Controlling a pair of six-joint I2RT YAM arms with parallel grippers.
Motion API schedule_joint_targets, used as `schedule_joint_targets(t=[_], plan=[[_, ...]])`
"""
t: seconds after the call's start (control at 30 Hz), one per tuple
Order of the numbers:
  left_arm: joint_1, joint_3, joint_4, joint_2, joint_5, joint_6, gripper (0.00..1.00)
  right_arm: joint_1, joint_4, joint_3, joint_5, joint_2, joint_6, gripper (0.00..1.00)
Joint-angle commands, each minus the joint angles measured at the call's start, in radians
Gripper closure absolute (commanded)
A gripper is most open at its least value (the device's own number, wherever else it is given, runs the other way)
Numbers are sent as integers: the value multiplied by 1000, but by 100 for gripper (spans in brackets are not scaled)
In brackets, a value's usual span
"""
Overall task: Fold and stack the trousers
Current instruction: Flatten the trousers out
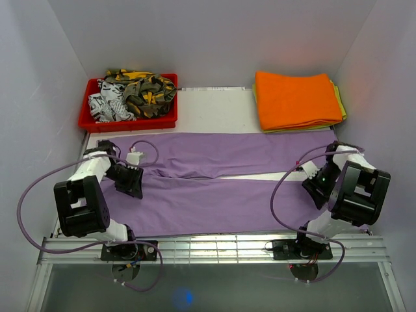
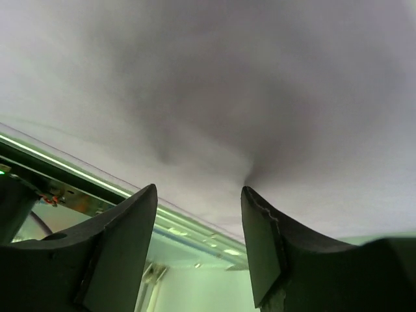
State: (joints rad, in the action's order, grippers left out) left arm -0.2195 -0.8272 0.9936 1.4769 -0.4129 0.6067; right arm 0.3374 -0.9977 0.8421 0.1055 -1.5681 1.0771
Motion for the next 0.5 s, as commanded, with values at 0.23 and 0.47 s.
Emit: schedule_joint_targets(t=[0.23,0.47], plan=[[-1,-498,-15,175,-83,-113,48,-67,-59,544,-322,-185,-86,45],[-27,-544,-130,362,45,-125,50,-120,51,650,-264,-388,-183,47]])
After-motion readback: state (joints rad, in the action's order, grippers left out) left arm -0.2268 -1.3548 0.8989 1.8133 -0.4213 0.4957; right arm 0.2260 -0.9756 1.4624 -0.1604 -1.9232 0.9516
